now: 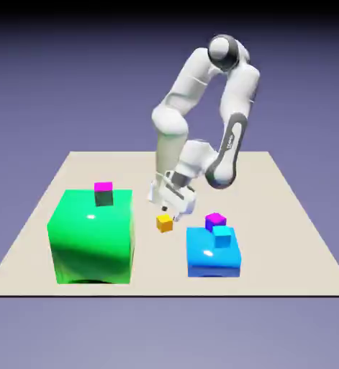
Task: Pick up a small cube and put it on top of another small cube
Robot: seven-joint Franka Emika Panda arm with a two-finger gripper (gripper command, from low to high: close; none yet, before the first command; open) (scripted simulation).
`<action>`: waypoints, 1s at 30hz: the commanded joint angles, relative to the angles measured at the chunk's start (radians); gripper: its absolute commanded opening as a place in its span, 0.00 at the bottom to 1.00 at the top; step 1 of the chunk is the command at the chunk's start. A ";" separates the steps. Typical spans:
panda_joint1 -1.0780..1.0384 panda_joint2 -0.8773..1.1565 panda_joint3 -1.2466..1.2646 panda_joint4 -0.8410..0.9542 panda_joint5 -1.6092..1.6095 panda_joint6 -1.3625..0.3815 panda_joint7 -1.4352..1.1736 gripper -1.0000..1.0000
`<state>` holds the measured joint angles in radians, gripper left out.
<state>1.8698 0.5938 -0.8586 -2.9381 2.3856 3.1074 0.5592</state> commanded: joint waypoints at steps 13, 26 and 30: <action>0.207 0.334 0.082 -0.059 -0.276 -0.374 0.565 0.50; 0.088 0.142 0.035 -0.025 -0.117 -0.158 0.240 0.00; 0.024 0.039 0.010 -0.007 -0.032 -0.043 0.066 0.00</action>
<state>1.8939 0.6327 -0.8491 -2.9450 2.3527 3.0638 0.6258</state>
